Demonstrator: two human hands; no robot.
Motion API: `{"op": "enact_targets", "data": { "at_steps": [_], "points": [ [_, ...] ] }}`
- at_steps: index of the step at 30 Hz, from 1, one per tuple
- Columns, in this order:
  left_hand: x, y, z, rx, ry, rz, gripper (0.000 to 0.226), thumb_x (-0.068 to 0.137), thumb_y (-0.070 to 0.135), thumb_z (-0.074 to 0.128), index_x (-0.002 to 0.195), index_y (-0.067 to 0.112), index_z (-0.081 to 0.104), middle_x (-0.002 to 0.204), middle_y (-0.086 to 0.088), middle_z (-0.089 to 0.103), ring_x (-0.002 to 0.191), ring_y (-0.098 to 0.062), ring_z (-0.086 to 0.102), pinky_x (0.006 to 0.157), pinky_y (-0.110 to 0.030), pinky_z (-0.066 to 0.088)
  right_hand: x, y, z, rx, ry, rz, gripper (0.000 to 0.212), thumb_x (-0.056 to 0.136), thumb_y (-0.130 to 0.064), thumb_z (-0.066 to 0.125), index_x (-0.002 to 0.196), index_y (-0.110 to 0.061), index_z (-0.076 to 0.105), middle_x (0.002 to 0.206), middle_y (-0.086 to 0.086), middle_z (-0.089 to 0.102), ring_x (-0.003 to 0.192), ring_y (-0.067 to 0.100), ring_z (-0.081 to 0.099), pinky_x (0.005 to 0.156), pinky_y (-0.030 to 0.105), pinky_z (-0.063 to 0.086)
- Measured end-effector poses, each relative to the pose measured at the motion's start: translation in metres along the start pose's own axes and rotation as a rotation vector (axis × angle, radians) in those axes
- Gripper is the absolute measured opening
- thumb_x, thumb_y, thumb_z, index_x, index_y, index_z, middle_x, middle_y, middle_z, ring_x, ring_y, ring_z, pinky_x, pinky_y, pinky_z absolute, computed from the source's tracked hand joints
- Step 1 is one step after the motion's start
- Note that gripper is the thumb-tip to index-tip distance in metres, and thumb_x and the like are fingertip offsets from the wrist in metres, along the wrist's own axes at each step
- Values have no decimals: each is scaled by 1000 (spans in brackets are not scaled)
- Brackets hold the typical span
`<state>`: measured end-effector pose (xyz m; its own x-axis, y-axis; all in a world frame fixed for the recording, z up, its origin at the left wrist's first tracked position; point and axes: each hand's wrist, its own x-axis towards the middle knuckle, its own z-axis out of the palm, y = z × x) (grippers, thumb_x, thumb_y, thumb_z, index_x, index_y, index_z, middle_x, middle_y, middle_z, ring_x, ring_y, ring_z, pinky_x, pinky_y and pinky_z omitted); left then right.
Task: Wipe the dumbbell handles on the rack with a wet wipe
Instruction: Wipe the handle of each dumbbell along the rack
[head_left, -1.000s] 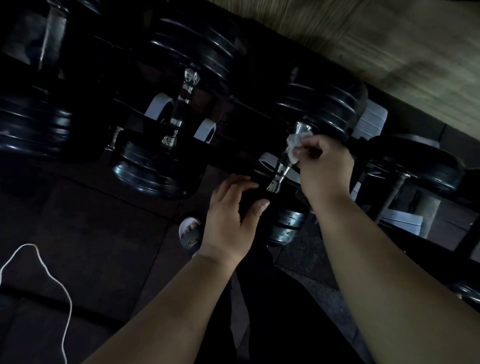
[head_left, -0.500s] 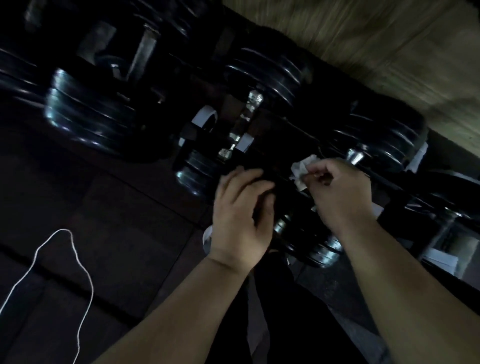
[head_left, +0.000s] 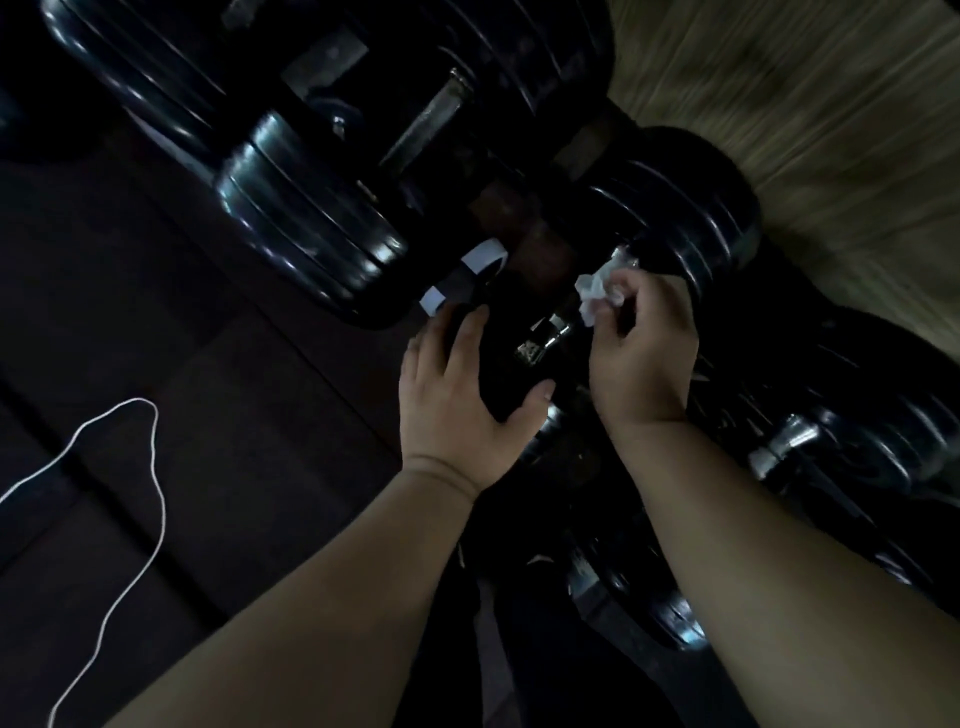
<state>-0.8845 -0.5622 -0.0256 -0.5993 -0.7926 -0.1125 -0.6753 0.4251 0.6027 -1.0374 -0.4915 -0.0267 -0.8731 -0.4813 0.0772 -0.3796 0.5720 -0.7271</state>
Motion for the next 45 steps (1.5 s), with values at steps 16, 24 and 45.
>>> {"op": "enact_targets", "data": {
  "at_steps": [16, 24, 45],
  "points": [
    [-1, -7, 9, -23, 130, 79, 86, 80, 66, 66, 144, 9, 55, 146, -17, 51, 129, -32, 51, 104, -44, 46, 20, 13, -5, 28, -246, -287, 6, 92, -4, 65, 96, -2, 69, 113, 4, 56, 98, 2, 60, 86, 14, 52],
    [-1, -12, 12, -22, 159, 99, 86, 82, 67, 64, 143, 6, 57, 145, -20, 51, 128, -35, 53, 102, -52, 49, 9, 4, -2, 10, -601, -340, 31, 86, 3, 69, 115, -7, 72, 129, 5, 51, 109, 12, 60, 92, 21, 53],
    [-2, -13, 12, -34, 145, 98, 88, 82, 70, 61, 146, 10, 54, 144, -19, 51, 128, -35, 52, 103, -53, 47, 21, -8, 0, -255, -697, -575, 8, 87, 1, 69, 90, -3, 75, 81, -3, 46, 68, 21, 58, 56, 25, 44]
  ]
}}
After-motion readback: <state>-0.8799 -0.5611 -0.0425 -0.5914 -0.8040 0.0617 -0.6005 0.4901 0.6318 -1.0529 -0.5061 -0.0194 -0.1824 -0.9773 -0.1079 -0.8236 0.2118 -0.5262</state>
